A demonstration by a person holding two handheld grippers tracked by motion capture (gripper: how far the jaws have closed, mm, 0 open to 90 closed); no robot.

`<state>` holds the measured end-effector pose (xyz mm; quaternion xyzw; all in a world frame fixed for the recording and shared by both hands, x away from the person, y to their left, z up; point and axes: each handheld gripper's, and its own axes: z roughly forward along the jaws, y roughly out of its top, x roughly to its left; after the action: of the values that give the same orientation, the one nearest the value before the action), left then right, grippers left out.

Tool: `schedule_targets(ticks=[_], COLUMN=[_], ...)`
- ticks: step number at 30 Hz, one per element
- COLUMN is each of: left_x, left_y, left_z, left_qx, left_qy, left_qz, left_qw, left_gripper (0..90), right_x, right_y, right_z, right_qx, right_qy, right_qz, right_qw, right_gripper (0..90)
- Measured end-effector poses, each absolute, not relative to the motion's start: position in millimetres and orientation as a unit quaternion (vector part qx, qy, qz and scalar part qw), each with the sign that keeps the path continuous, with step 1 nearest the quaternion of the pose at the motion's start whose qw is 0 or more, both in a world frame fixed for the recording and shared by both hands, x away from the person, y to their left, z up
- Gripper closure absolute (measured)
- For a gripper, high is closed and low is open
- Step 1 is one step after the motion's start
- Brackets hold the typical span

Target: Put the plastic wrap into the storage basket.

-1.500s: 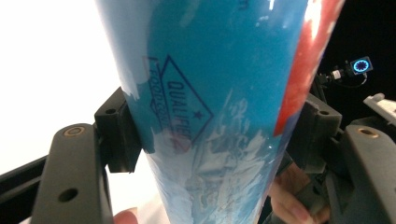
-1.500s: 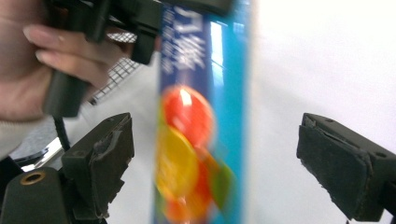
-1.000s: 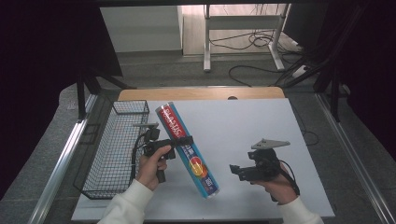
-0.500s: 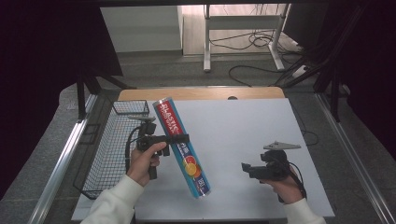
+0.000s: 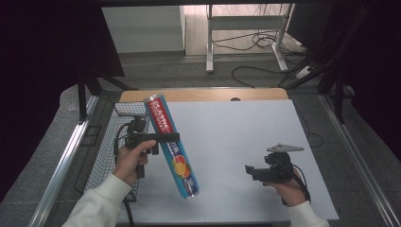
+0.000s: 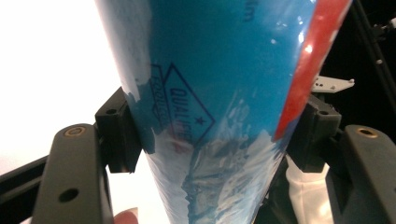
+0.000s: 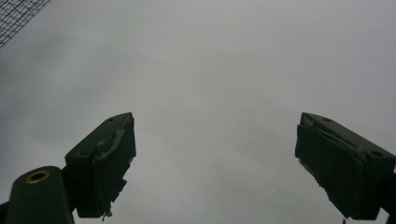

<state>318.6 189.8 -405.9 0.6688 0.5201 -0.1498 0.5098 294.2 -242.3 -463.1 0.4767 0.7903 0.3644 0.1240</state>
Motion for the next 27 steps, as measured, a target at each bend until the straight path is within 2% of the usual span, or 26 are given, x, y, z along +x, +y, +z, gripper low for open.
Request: schedule_targets(ticks=[7, 27], left_x=[315.9, 308.8], left_y=[215.0, 280.8], left_z=[-397.7, -368.9], left_qx=[0.667, 0.654], left_qy=[0.525, 0.539], left_qz=[-0.140, -0.122], left_qw=[0.510, 0.517], left_gripper=[31.8, 31.8], right_x=[293.6, 297.4], right_y=[-241.7, -243.5], right_z=[-461.5, -467.5], right_qx=[0.479, 0.489], right_qy=[0.787, 0.785], right_qz=[0.363, 0.353], right_qw=[0.138, 0.139], right_gripper=[12.6, 12.6])
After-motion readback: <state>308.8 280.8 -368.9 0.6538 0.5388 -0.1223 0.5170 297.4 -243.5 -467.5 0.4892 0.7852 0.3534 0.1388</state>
